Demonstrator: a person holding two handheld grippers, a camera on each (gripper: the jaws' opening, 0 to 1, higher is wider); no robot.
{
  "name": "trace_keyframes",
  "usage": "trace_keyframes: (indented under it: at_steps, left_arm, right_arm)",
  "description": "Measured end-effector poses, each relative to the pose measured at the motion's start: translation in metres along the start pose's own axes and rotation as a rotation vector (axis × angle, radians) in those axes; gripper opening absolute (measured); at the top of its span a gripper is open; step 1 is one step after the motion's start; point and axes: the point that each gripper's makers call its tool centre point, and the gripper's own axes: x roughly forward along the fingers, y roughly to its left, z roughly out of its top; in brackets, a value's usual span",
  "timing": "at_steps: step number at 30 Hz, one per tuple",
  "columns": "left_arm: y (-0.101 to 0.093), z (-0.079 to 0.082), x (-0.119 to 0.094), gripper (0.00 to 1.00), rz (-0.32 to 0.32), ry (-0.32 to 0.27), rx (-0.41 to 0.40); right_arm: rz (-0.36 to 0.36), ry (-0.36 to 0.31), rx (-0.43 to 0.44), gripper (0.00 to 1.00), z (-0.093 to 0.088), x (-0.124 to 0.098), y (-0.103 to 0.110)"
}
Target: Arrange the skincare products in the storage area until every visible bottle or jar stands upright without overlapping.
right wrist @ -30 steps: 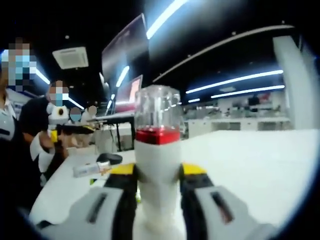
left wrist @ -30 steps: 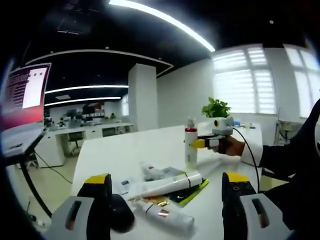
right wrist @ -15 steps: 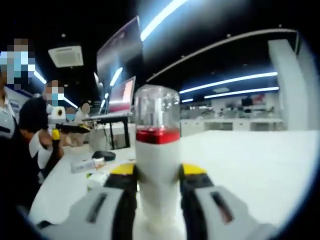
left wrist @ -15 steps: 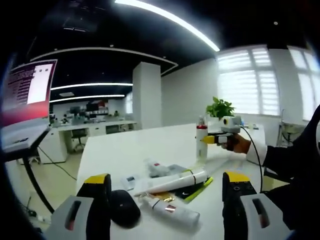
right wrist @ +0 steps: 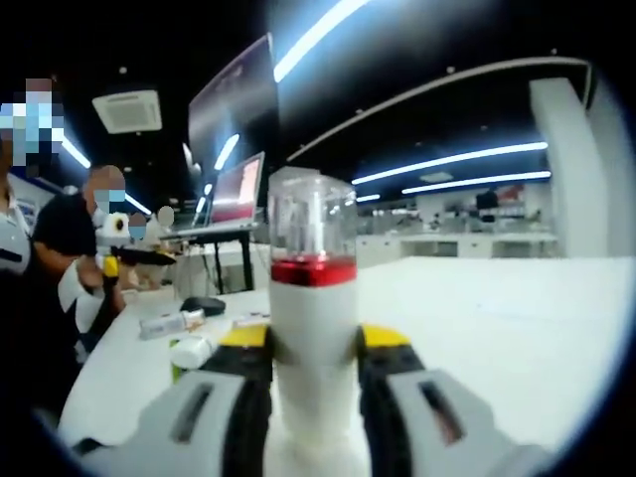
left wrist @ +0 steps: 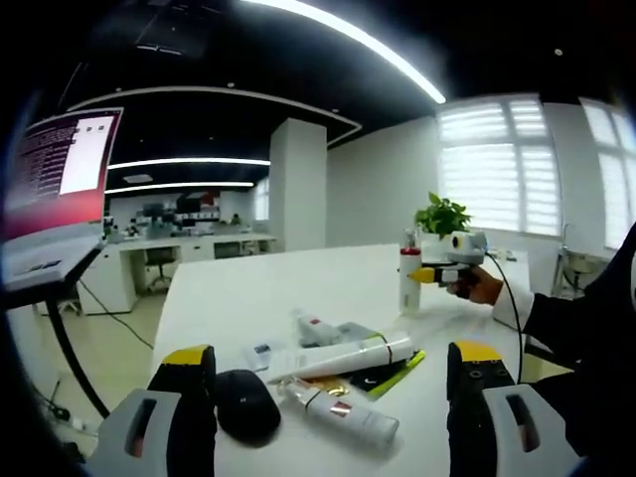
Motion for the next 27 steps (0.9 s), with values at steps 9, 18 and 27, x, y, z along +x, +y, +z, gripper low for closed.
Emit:
trace_keyframes:
  at_steps: [9,18,27]
  left_arm:
    - [0.000,-0.005,0.002,0.99,0.004,0.026,0.001]
    - [0.000,-0.008,0.002,0.99,0.002,0.035,-0.011]
    - [0.002,-0.011,0.002,0.99,0.007,0.046,-0.008]
  right_arm:
    - [-0.023,-0.004,0.014,0.32,0.001,-0.009,-0.007]
    - [-0.036,0.005,0.008,0.32,-0.002,-0.018,-0.013]
    - [-0.042,0.007,0.013,0.32,-0.004,-0.023,-0.018]
